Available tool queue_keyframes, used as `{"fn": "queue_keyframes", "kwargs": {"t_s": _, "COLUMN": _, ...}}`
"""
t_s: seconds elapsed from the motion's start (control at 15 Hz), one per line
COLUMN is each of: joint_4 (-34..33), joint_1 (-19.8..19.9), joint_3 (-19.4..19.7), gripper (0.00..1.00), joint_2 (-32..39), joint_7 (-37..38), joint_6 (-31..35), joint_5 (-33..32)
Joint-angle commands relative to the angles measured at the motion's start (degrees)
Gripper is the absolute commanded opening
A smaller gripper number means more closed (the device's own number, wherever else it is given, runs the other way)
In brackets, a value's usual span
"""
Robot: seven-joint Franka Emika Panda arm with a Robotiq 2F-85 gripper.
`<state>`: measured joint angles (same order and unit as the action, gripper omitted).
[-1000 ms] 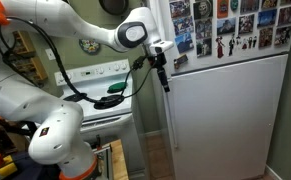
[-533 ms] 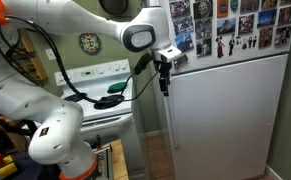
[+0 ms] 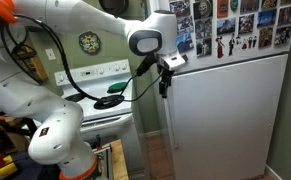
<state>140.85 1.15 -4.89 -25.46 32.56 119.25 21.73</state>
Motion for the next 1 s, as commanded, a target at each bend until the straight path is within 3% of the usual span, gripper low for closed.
{"fn": "queue_keyframes", "kwargs": {"t_s": 0.0, "joint_4": -0.23, "joint_1": -0.16, "joint_3": 0.77, "gripper": 1.0, "joint_2": 0.48, "joint_7": -0.23, "joint_6": -0.11, "joint_5": 2.07}}
{"fn": "queue_keyframes", "kwargs": {"t_s": 0.47, "joint_4": -0.77, "joint_1": -0.52, "joint_3": 6.5, "gripper": 1.0, "joint_2": 3.76, "joint_7": -6.43, "joint_6": -1.24, "joint_5": 19.01}}
{"fn": "queue_keyframes", "kwargs": {"t_s": 0.73, "joint_4": -1.74, "joint_1": -0.12, "joint_3": 9.36, "gripper": 1.0, "joint_2": 7.06, "joint_7": -10.25, "joint_6": -7.56, "joint_5": 29.67}}
{"fn": "queue_keyframes", "kwargs": {"t_s": 0.93, "joint_4": -2.25, "joint_1": 1.39, "joint_3": 9.63, "gripper": 1.0, "joint_2": 9.66, "joint_7": -9.02, "joint_6": -11.35, "joint_5": 33.96}}
